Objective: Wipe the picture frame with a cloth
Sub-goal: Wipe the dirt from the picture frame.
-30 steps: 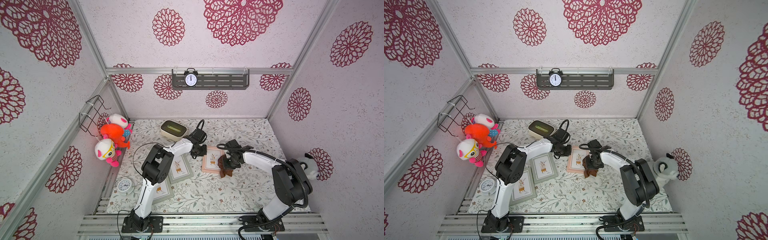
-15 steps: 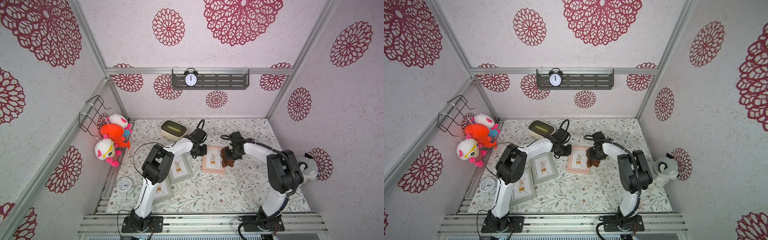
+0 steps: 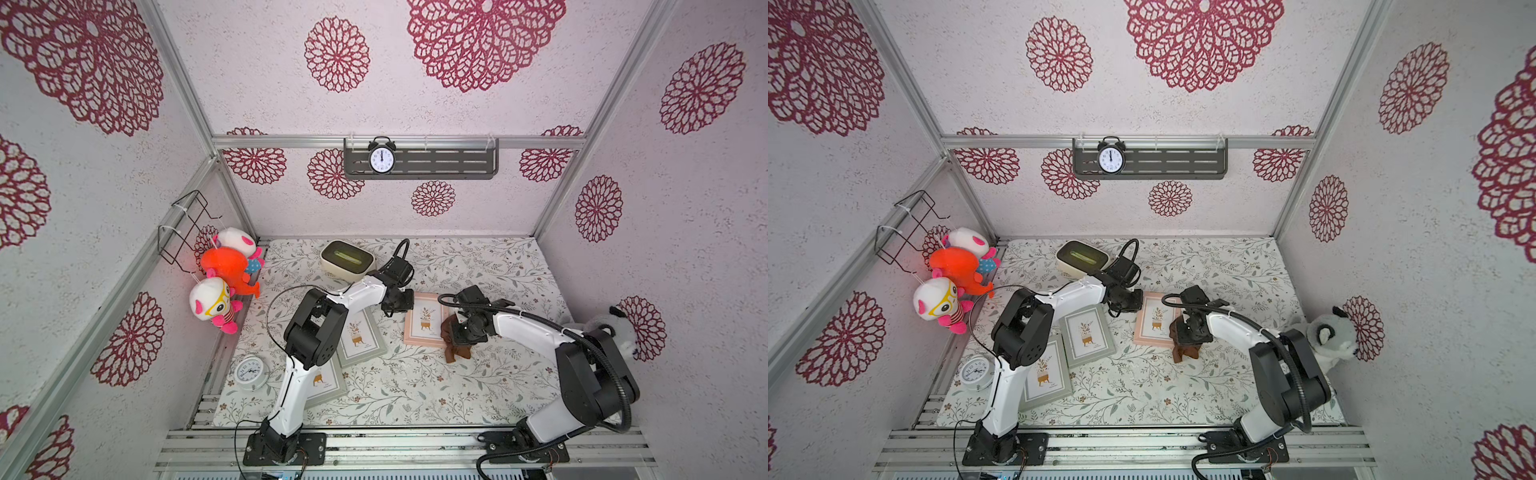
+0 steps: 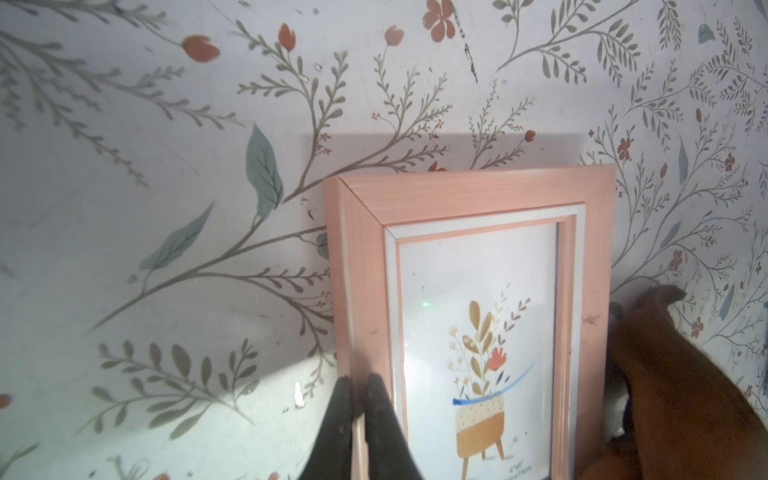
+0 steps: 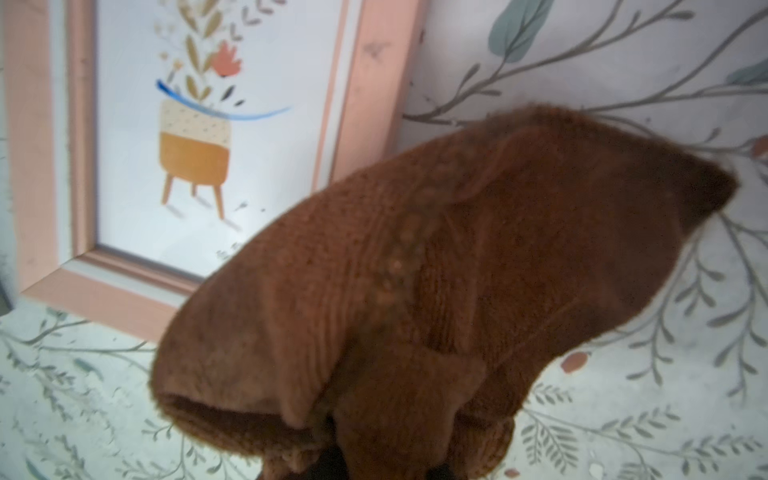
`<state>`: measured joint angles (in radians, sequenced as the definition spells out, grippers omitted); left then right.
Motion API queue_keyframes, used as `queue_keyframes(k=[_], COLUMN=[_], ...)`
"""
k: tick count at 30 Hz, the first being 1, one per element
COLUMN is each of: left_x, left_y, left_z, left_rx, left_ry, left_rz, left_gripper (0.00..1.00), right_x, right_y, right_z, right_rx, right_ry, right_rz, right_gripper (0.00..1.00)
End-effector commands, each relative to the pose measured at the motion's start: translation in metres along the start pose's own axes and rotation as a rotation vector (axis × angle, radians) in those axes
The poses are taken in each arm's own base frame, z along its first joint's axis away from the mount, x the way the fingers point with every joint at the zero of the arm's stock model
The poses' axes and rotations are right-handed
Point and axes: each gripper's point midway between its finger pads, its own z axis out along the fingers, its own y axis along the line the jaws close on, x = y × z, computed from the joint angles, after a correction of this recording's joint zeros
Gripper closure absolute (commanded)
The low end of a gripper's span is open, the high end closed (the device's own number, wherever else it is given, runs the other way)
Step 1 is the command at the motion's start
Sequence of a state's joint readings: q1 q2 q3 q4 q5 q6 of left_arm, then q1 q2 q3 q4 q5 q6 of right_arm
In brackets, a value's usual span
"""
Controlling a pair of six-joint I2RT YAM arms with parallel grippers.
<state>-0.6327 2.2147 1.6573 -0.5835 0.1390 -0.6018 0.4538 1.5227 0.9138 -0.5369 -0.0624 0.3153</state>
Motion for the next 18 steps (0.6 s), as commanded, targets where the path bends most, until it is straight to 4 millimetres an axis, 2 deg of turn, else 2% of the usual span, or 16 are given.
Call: queue_keyframes(k=[1, 4, 8, 14, 18], left_x=[0.075, 0.075, 0.076, 0.078, 0.078], left_y=[0.048, 0.048, 0.047, 0.047, 0.047], left_z=[0.045, 0.046, 0.047, 0.048, 0.048], left_rx=[-0.178, -0.178, -0.175, -0.178, -0.179], left_ry=[0.235, 0.236, 0.242, 0.244, 0.247], left_rz=[-0.002, 0.003, 0.005, 0.006, 0.007], left_gripper=[0.90, 0.90, 0.90, 0.90, 0.90], right_x=[-0.027, -0.053, -0.077, -0.091, -0.096], right_y=[-0.005, 0.000, 0.008, 0.004, -0.004], right_z=[-0.025, -0.029, -0.011, 0.029, 0.044], right_rx=[0.042, 0.032, -0.004, 0.022, 0.050], right_ry=[-0.097, -0.134, -0.145, -0.098, -0.080], right_rz=[0.021, 0.001, -0.019, -0.035, -0.037], right_gripper=[1.00, 1.00, 1.00, 1.00, 1.00])
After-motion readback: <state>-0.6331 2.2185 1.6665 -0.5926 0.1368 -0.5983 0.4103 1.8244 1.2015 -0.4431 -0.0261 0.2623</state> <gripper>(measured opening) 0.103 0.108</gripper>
